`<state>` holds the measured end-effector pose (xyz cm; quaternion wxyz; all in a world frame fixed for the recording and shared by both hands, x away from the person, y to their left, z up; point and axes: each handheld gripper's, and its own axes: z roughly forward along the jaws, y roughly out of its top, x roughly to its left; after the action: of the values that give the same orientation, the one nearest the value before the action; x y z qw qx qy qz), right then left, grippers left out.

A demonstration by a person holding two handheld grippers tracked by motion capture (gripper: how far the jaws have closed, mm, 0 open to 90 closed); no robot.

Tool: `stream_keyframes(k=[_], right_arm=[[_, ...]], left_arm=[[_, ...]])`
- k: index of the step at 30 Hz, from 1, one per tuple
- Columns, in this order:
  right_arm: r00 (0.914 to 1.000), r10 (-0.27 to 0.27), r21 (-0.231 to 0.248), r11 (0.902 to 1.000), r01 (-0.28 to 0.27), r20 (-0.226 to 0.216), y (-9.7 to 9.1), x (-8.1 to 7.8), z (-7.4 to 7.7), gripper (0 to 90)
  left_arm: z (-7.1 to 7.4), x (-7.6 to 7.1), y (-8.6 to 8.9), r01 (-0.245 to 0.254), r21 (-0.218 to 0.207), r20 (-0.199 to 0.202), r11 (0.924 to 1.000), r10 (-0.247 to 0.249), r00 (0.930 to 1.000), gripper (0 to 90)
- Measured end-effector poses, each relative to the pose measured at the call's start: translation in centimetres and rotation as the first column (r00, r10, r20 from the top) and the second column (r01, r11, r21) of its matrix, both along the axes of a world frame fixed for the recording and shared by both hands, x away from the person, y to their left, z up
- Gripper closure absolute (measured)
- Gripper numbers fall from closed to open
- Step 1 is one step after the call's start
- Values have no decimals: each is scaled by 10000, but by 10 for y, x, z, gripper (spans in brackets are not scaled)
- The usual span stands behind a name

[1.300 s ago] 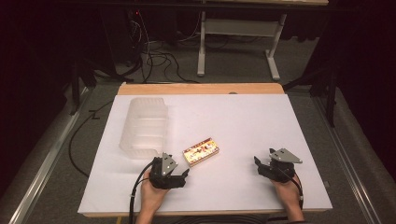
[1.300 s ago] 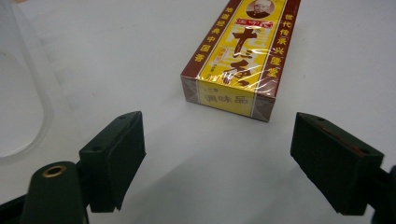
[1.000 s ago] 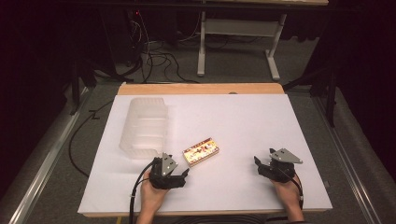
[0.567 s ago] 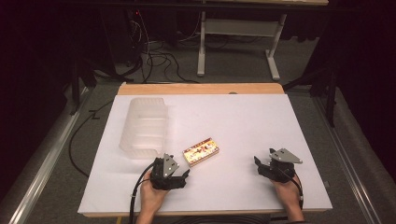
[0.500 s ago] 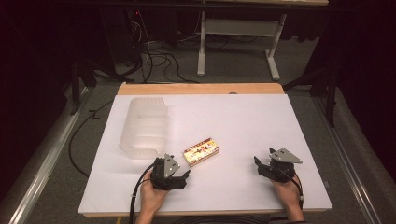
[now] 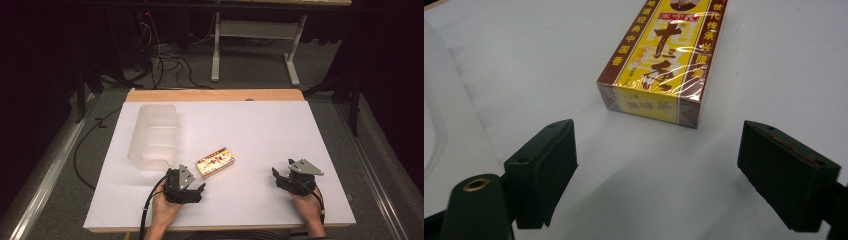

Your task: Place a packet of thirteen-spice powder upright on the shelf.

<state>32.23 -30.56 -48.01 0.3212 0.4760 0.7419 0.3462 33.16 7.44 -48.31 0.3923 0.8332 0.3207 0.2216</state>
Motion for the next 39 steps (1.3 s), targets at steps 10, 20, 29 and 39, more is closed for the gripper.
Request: stream_keyframes(k=[10, 20, 29, 39], right_arm=[[10000, -48, -37, 10000, 48, -25, 1, 0, 0, 304], [10000, -29, -29, 10000, 29, -12, 0, 0, 0, 302], [10000, 11, -69, 10000, -10, 83, 0, 0, 0, 302], [10000, 11, -126, 9999, -10, 53, 1, 0, 0, 302]], left_arm=[[13, 6, -8, 483, -532, -307, 9974, -500, 9983, 151], [25, 15, -17, 370, -602, -625, 9975, -408, 9972, 123], [29, 25, -33, 354, -54, -626, 9994, -356, 9974, 147], [35, 44, -53, 540, 231, -826, 9983, -519, 9952, 172]])
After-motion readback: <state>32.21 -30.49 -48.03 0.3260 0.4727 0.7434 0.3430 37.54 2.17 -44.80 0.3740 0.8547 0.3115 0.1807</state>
